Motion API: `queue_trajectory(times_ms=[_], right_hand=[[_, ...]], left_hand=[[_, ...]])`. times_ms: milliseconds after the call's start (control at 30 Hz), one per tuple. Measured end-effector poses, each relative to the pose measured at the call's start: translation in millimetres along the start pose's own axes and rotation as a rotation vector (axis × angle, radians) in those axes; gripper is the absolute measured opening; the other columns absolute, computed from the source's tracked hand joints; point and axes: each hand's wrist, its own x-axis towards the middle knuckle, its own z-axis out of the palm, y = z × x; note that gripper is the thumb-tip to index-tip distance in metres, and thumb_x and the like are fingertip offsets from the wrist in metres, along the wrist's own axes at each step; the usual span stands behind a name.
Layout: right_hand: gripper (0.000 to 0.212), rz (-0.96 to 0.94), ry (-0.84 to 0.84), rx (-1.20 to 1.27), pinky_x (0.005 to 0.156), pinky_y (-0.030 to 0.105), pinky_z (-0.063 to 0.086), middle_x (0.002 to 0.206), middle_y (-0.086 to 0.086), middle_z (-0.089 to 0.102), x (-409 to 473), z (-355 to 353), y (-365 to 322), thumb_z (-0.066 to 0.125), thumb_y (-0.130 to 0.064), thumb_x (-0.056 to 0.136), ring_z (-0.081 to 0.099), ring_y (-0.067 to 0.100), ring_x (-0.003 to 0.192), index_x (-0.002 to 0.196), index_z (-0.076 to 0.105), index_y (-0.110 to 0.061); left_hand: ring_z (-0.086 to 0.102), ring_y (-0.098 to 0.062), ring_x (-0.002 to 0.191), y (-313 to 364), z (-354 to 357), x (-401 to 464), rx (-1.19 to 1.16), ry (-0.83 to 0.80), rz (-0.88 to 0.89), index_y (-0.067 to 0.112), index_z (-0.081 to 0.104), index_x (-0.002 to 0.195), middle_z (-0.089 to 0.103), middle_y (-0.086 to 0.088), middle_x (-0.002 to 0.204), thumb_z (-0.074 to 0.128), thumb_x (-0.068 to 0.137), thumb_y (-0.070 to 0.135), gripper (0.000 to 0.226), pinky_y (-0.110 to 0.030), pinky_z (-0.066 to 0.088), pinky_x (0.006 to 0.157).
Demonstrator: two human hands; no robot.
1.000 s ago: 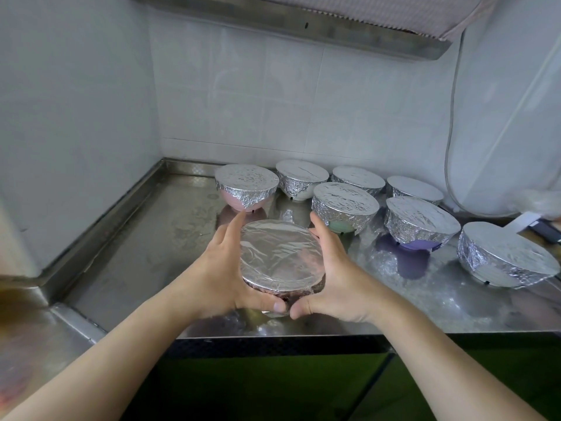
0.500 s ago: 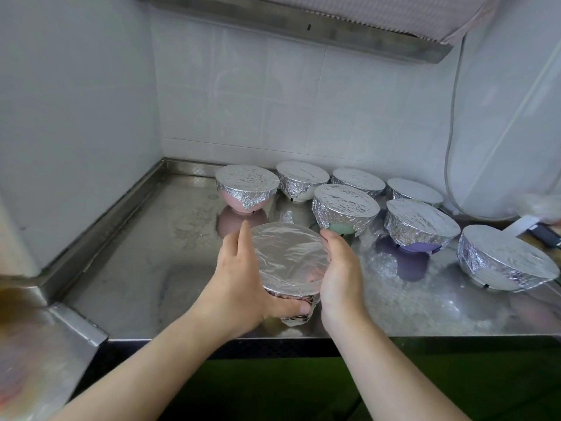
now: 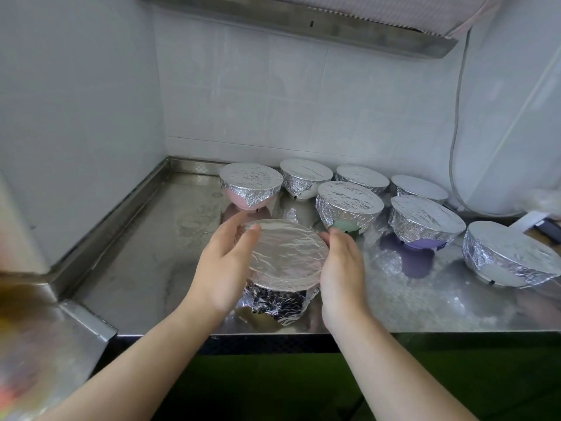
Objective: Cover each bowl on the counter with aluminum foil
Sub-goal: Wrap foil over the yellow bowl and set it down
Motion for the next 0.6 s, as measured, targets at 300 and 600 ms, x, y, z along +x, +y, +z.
queue_trajectory(times_ms=[300,600], right_hand=[[0.030,-0.065,0.014,0.039,0.072,0.014,0.040,0.082,-0.020,0.059,-9,18,5,0.045,-0.022,0.111,0.055,-0.023,0.070,0.086,0.058,-0.034],[0.023,-0.119,0.077,-0.006,0.081,0.017,0.042,0.102,-0.017,0.071,-11,21,2,0.047,-0.022,0.108,0.062,-0.015,0.089,0.109,0.070,-0.028]], left_hand=[[0.041,0.007,0.137,-9,18,-13,-0.089,0.153,-0.036,0.035,0.045,0.154,0.046,0.026,0.151,0.048,0.108,0.044,0.047,-0.031,0.032,0.119],[0.036,0.010,0.127,-12,19,-12,0.029,0.196,0.045,0.028,0.044,0.155,0.042,0.021,0.146,0.042,0.108,0.047,0.051,-0.020,0.024,0.108]])
